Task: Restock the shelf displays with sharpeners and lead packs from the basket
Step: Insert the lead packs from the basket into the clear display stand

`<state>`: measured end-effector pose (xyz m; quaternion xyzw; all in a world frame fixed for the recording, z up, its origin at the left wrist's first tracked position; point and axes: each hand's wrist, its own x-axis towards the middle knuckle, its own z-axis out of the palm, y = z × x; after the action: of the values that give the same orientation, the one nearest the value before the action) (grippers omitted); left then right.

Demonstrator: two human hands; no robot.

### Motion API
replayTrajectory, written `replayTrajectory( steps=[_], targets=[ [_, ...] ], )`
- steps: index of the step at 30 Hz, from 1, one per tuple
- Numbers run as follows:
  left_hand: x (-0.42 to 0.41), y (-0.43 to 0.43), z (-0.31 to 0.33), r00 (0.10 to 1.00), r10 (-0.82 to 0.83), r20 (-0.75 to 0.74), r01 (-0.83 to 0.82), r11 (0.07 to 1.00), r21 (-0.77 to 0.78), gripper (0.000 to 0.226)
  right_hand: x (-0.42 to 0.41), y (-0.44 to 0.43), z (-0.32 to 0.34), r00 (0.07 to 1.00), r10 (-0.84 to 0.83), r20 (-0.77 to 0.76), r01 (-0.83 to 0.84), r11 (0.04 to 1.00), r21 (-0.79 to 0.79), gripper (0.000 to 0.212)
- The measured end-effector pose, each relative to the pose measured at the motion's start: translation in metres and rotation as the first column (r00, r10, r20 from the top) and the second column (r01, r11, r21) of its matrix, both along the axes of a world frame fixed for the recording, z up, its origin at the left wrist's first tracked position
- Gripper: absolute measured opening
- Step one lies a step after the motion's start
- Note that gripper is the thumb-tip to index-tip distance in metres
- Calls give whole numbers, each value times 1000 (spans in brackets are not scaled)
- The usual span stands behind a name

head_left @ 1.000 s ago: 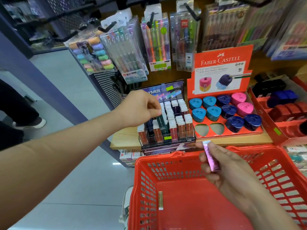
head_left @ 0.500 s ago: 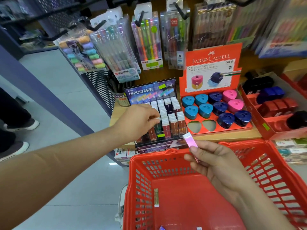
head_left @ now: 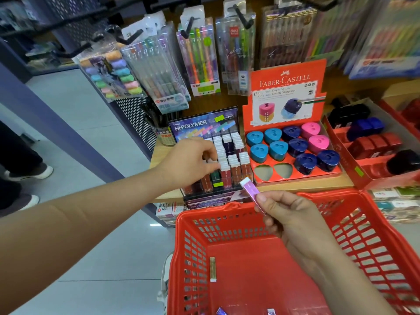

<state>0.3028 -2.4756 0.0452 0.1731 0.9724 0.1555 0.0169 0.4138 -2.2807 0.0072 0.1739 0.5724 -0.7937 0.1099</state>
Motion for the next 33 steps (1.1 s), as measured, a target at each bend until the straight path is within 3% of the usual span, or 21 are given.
replayTrajectory(
  steps=[3, 6, 9, 14, 18, 21, 25, 29, 33],
  targets=[
    [7, 2, 23, 938, 45, 343, -169, 924, 342, 8, 0, 0, -1, 1000, 8, -10, -9, 998, -66, 9],
    [21, 4, 34, 779, -94, 620, -228, 878, 420, 15, 0, -3, 2, 1000, 11, -23, -13, 996, -85, 12],
    [34, 6, 29, 703, -164, 692, -275, 834, 478, 20, 2, -8, 4, 999, 17, -47, -20, 998, -64, 10],
    [40, 3, 29, 711, -139, 689, -398, 729, 558, 9, 4, -16, 6, 995, 40, -94, -42, 999, -17, 9],
    [37, -5, 40, 771, -84, 632, -402, 706, 584, 12, 5, -22, 10, 993, 24, -114, -22, 1000, 12, 17],
    [21, -26, 50, 873, 86, 480, -392, 708, 587, 9, 3, -21, 8, 997, -12, -75, 12, 1000, 2, 18],
    [3, -56, 48, 945, 289, 153, -327, 856, 400, 17, 3, -14, 0, 1000, 22, -22, -21, 998, 53, 16],
    [4, -60, 33, 965, 261, 23, -260, 945, 199, 7, 1, -15, -7, 998, 56, 0, -56, 995, 82, 13],
    [3, -55, 29, 975, 217, -53, -207, 966, 156, 7, -7, -14, -15, 999, 35, -26, -31, 987, 157, 26]
  ],
)
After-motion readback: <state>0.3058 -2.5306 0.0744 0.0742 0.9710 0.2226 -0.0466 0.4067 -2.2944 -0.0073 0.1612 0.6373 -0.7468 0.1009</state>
